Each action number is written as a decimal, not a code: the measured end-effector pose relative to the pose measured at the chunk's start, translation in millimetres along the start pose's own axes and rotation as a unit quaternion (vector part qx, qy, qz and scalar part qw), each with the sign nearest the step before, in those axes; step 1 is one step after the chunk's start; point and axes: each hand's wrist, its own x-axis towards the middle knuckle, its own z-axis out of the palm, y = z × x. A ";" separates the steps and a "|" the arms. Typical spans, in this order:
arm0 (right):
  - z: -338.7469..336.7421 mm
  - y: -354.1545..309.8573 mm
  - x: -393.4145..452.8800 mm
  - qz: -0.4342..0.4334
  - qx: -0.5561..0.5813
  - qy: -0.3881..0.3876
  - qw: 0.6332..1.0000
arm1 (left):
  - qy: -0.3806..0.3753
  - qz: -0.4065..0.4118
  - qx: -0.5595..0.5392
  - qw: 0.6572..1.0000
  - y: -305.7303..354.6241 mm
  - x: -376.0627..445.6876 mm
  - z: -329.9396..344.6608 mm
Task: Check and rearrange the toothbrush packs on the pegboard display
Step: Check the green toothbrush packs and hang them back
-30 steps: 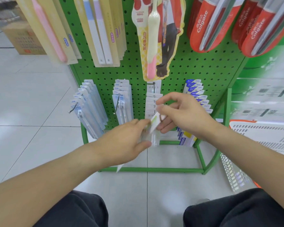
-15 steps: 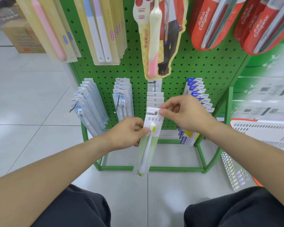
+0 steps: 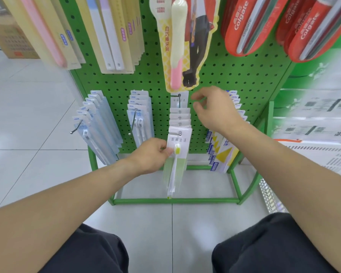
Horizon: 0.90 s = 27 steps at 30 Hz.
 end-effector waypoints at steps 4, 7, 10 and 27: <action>9.3 -4.7 31.0 -0.002 -0.070 -0.054 0.996 | 0.008 -0.009 0.037 0.999 5.9 4.5 6.8; 20.2 -8.2 42.1 0.000 -0.104 -0.067 0.992 | 0.019 -0.015 0.045 0.999 7.0 7.3 8.4; 27.0 -5.9 47.8 0.006 -0.105 -0.070 0.992 | 0.030 -0.009 0.054 0.998 4.5 9.8 8.0; 10.7 -4.8 43.1 0.038 -0.047 -0.018 0.998 | 0.040 -0.004 0.038 0.998 1.6 15.9 14.7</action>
